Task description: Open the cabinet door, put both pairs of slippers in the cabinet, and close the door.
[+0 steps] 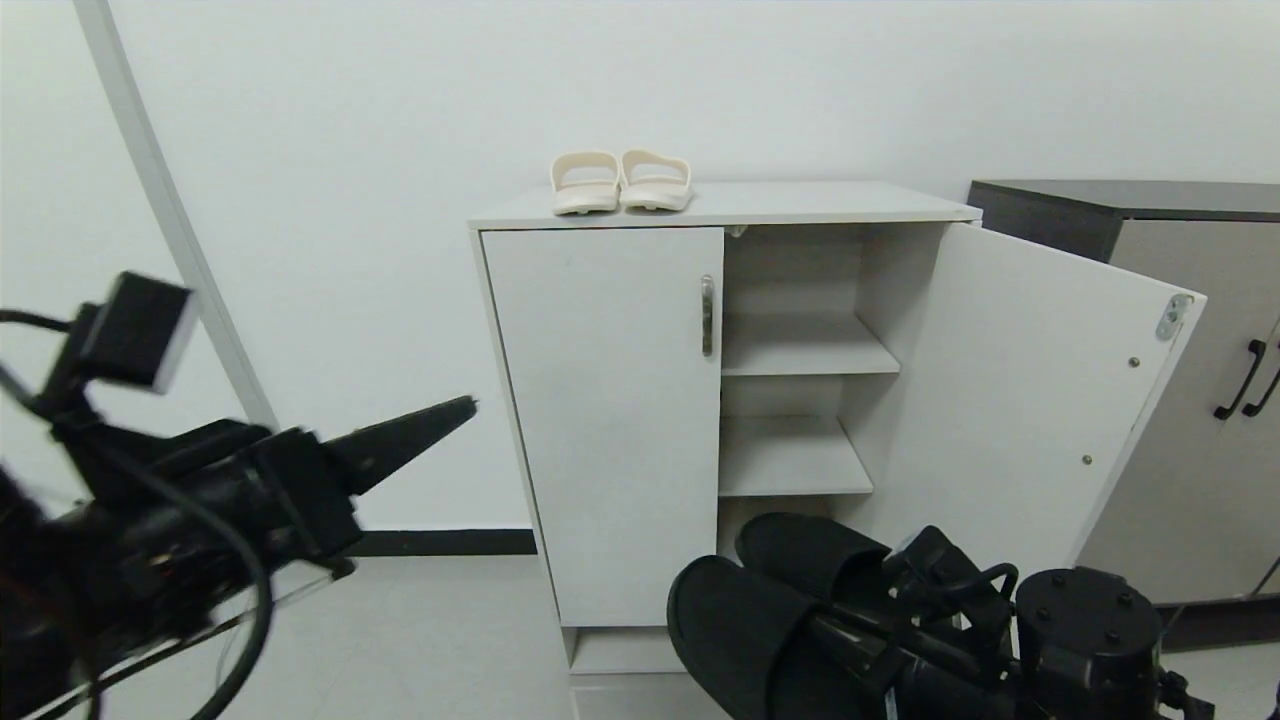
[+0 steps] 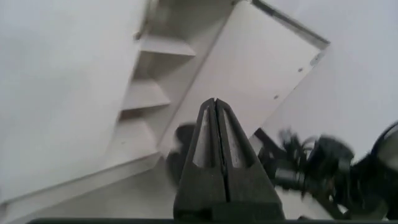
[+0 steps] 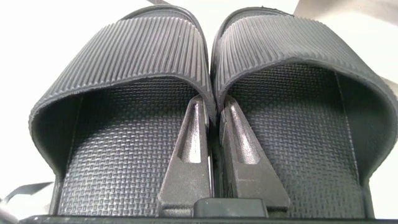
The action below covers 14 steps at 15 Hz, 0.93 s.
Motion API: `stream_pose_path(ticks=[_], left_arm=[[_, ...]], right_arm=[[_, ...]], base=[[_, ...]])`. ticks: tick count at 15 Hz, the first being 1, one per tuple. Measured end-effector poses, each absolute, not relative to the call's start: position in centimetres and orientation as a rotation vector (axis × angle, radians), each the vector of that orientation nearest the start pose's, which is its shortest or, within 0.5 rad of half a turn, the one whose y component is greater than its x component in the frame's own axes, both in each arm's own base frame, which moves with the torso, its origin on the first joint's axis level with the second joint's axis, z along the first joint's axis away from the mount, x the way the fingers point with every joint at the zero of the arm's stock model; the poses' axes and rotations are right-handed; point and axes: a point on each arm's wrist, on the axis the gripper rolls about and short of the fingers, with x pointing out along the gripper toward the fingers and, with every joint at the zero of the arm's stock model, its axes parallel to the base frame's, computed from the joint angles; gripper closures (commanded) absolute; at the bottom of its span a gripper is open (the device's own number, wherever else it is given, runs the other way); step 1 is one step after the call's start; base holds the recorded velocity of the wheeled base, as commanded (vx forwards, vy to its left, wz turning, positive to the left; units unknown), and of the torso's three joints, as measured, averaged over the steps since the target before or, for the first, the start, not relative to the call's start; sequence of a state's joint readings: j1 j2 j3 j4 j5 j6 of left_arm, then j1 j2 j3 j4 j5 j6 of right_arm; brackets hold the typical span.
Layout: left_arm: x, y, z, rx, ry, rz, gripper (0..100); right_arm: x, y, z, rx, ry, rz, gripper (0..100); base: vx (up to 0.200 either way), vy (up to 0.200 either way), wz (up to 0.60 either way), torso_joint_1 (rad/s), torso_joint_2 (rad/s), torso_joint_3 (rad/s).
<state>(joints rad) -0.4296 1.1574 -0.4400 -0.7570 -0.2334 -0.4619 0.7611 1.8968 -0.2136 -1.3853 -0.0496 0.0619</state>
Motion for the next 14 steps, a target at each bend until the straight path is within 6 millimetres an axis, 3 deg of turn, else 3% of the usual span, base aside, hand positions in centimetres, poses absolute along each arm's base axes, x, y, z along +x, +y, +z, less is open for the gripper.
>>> stream_pose_path(ticks=[3, 8, 10, 12, 14], left_arm=[[9.0, -3.5, 19.3, -0.381, 0.225, -0.435, 100], [0.5, 0.0, 14.6, -0.165, 0.142, -0.119, 100], [-1.3, 0.3, 11.5, -0.103, 0.11, -0.017, 100], [-1.9, 0.2, 9.3, -0.081, 0.075, 0.055, 100], [-2.2, 0.3, 8.5, -0.074, 0.012, 0.126, 100]], right_arm=[[19.5, 17.7, 7.5, -0.05, 0.27, 0.651, 100], [20.0, 18.0, 7.1, -0.054, 0.27, 0.617, 100], [20.0, 17.9, 6.9, -0.056, 0.275, 0.614, 100], [20.0, 18.0, 6.9, -0.058, 0.278, 0.617, 100], [20.0, 18.0, 6.8, -0.06, 0.284, 0.616, 100]], base=[[0.0, 0.0, 0.0, 0.0, 0.0, 0.0], [0.0, 0.0, 0.0, 0.0, 0.0, 0.0], [0.0, 0.0, 0.0, 0.0, 0.0, 0.0], [0.0, 0.0, 0.0, 0.0, 0.0, 0.0], [0.0, 0.0, 0.0, 0.0, 0.0, 0.0]])
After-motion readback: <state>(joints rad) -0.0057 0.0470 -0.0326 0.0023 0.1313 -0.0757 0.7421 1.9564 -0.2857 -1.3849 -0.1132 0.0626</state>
